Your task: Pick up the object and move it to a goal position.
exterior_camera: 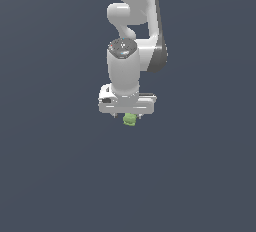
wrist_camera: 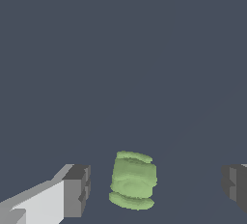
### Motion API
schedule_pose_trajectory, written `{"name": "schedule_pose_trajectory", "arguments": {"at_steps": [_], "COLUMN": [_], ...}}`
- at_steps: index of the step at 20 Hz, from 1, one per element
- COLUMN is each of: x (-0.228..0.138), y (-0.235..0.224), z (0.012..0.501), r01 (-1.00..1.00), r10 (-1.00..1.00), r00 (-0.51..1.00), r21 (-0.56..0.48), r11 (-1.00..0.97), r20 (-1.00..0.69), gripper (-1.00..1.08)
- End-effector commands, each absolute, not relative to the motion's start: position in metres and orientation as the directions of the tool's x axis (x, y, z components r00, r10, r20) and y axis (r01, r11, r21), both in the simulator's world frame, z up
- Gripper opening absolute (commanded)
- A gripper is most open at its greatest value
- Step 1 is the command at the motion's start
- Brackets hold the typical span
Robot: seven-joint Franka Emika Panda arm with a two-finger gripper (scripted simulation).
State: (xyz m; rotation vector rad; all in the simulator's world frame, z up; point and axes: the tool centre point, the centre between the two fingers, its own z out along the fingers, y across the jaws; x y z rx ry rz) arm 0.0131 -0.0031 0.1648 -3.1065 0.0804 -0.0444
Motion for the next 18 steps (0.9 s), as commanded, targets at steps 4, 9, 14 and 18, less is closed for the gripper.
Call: {"name": "schedule_pose_trajectory", "arguments": {"at_steps": [4, 9, 14, 18], "x": [0.012, 0.003, -0.015, -0.034], "y": [-0.002, 0.0, 0.004, 0.007], "z": [0.163, 0.152, 0.132, 0.112], "r01": [-0.054, -0.077, -0.119, -0.16], "r10": [-0.055, -0.077, -0.119, -0.16], "r00": [0.998, 0.997, 0.993, 0.987], "r21": [-0.034, -0.03, -0.021, -0.011], "r11": [-0.998, -0.997, -0.993, -0.987], "r20": [0.027, 0.023, 0.014, 0.007], "gripper": [1.0, 1.0, 1.0, 1.0]}}
